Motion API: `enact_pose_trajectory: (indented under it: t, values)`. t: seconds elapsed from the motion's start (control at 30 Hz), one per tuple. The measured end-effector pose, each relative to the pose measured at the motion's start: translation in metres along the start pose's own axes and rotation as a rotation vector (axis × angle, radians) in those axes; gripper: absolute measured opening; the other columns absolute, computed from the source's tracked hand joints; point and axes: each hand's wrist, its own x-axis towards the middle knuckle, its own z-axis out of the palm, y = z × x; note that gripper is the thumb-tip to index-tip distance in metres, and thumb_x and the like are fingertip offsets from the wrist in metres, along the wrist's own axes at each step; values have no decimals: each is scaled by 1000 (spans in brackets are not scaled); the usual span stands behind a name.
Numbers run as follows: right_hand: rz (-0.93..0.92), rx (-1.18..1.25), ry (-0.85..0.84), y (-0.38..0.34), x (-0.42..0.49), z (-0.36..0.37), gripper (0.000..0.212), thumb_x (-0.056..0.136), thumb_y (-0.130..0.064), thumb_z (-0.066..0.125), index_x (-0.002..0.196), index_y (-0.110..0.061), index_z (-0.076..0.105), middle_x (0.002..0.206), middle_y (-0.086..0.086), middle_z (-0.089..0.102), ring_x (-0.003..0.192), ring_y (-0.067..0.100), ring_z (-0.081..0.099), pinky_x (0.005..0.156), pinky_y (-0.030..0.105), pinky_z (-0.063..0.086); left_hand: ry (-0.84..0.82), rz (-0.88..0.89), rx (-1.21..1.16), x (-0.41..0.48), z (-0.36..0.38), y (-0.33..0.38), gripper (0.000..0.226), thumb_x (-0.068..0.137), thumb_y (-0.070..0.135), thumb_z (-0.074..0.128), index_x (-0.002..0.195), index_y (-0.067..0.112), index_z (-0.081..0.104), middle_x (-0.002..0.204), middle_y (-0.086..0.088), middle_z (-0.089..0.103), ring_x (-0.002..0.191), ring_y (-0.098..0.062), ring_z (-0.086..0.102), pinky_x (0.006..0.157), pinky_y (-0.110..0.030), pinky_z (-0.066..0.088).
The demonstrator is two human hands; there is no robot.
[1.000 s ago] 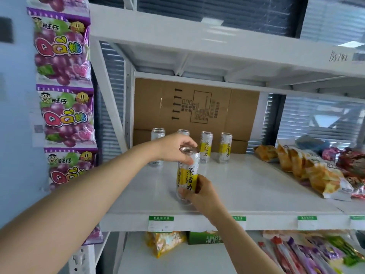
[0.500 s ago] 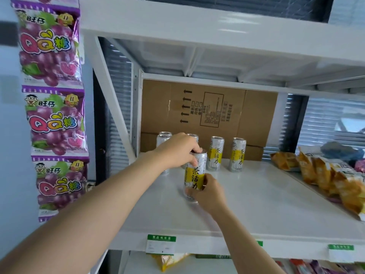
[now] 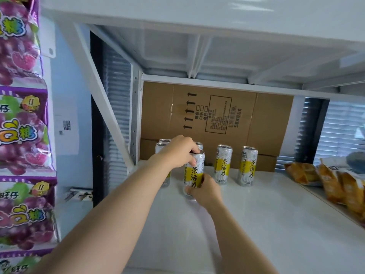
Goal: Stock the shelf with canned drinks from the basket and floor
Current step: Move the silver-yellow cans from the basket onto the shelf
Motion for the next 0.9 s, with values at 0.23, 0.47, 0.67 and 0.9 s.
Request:
enact_pose_trajectory:
  t: [0.23,0.47,0.67,0.9]
  values:
    - [0,3,50,4,23,12,40,76,-20,77,110,-12,57,106,6,64,90,21,59,71,26,42,9,-10,7,18,9,-9,54,76,19,81,127,18,63,132,-7,60,124,-26,51,103,-44,42]
    - [-42,110,106,11,28,20,35,77,-15,76,108,-13,60,101,5,67,85,18,60,69,24,40,22,4,-6,25,11,-13,52,77,18,79,127,18,63,131,-6,61,122,-25,53,101,-40,42]
    - [-77,140,145,12,25,18,34,78,-15,77,106,-13,58,97,2,65,84,18,59,66,25,38,20,15,9,27,13,-9,52,79,16,78,128,17,62,132,-7,61,118,-25,56,98,-38,44]
    - [-88,178,134,14,22,15,36,78,-17,78,107,-17,56,93,-4,60,77,11,53,68,23,38,58,45,14,22,16,-10,49,81,17,76,128,15,62,126,-5,64,113,-22,58,91,-34,44]
